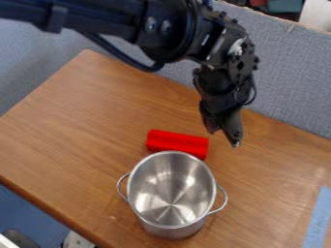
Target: Move the red object from the metal pot to the table
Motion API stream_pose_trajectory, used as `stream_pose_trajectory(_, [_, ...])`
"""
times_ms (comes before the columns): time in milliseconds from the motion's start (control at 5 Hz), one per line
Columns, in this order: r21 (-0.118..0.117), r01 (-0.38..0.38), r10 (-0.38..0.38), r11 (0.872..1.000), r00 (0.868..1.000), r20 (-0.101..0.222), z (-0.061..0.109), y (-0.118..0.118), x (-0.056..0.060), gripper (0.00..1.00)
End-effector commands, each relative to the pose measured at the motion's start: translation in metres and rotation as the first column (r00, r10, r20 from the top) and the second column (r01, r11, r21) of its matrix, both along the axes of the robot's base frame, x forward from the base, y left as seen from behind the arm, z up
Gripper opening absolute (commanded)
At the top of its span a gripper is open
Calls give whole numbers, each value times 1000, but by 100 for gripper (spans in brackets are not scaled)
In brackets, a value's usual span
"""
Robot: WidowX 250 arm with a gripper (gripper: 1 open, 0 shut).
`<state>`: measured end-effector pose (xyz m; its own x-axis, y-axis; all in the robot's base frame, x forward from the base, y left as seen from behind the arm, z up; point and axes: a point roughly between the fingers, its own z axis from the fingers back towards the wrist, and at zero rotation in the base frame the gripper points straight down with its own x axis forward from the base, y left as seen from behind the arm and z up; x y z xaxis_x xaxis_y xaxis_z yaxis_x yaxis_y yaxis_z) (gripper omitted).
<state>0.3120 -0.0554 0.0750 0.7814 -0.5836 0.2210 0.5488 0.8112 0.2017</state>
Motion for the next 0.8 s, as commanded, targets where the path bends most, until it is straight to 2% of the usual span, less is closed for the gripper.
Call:
stream_pose_trajectory(0, [-7,65,-65,998,998,14,0,44,-19,100])
stream_pose_trajectory(200, [-50,29,-28,998,1000,12,-11,94,-48,0])
stream_pose_trajectory(400, [-60,142,-141,988,990,17,-22,106,-73,0])
stream_pose_trajectory(600, [-64,307,-306,949,952,32,-26,103,-86,0])
